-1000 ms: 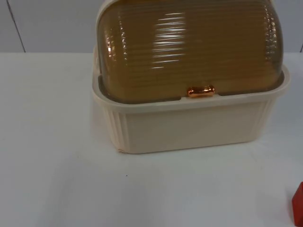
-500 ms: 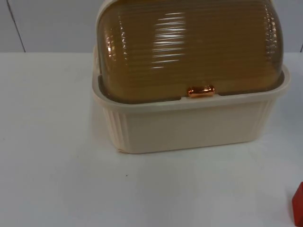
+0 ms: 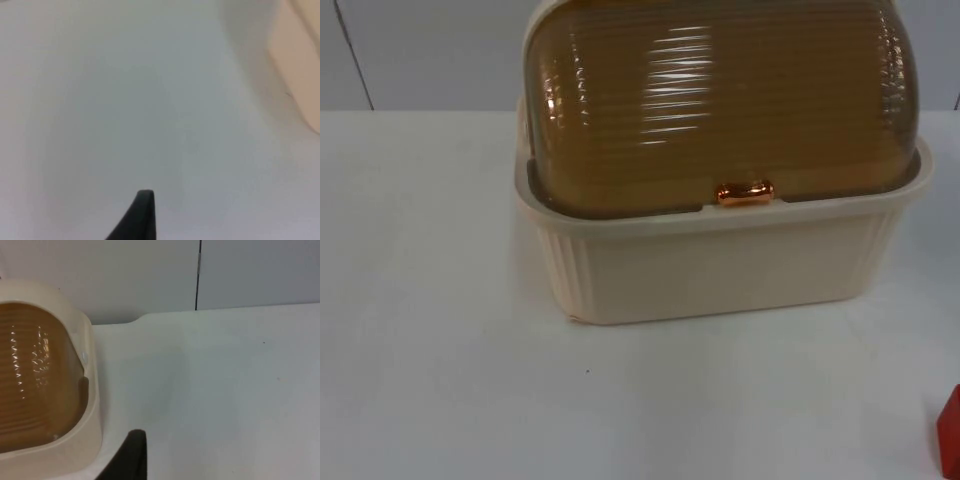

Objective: Open the box lid with the left hand, place the block into the box with the right hand, then close the box lid with the left hand.

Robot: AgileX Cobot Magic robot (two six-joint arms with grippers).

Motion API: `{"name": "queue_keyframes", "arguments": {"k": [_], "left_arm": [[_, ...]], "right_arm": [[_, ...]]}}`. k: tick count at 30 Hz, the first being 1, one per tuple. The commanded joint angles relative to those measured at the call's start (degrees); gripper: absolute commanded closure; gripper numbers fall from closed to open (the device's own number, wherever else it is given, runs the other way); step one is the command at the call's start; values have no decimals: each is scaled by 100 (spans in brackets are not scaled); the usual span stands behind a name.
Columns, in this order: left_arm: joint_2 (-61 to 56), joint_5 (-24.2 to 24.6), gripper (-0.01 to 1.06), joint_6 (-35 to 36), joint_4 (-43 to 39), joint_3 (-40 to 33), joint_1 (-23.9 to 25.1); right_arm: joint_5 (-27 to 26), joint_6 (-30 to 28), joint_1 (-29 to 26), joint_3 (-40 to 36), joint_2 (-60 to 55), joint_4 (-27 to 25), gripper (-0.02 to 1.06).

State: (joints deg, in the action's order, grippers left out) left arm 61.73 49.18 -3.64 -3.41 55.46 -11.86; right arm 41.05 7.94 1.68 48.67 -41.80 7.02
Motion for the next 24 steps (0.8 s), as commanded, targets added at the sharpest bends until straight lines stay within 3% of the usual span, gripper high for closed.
{"name": "queue_keyframes", "arguments": {"k": [1, 8, 9, 13, 18, 24], "left_arm": [[149, 83, 0, -228, 112, 14, -485], [887, -145, 0, -577, -81, 210, -2042], [887, -145, 0, -577, -81, 210, -2042], [1504, -99, 0, -1340, -414, 638, -2721], [2076, -285, 0, -2115, -683, 1079, -3183], [2495, -691, 0, -2326, -910, 1417, -3441]], "right_arm": [[-19, 5, 25, 53, 10, 34, 0], [-20, -5, 25, 53, 10, 35, 0], [-20, -5, 25, 53, 10, 35, 0], [-7, -42, 25, 53, 10, 35, 0], [68, -55, 25, 53, 10, 35, 0], [121, -108, 25, 53, 10, 35, 0]]}}
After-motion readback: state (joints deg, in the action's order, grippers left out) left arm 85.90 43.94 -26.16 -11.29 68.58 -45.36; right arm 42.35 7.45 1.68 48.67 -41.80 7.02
